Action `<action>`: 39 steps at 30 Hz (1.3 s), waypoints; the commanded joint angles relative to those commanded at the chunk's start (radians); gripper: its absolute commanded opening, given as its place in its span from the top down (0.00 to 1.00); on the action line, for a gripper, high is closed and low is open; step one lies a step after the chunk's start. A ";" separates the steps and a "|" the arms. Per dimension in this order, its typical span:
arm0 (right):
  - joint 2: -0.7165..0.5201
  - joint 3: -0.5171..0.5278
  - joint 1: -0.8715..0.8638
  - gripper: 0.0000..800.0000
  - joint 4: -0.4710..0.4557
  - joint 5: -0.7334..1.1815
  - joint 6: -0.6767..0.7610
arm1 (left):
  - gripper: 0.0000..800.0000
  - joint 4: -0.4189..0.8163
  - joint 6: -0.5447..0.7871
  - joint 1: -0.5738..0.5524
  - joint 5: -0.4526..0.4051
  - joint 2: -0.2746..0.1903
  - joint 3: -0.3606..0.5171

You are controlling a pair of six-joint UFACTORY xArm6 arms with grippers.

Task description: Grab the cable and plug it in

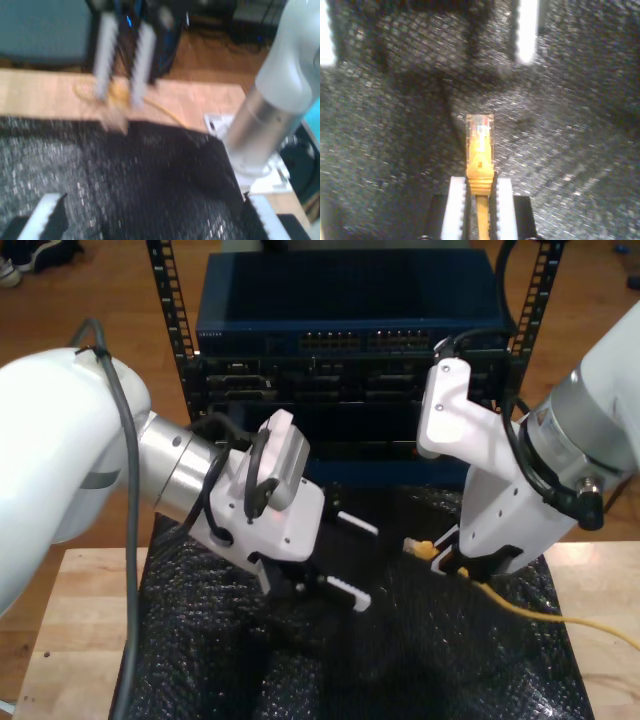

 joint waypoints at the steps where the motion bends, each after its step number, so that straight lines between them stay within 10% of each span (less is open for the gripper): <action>1: -0.002 0.002 -0.002 1.00 0.000 0.000 0.000 | 0.00 -0.002 0.000 -0.005 0.000 0.000 0.000; 39: 0.063 -0.063 0.012 1.00 0.040 0.002 0.038 | 0.10 -0.005 0.008 -0.003 0.012 -0.011 0.002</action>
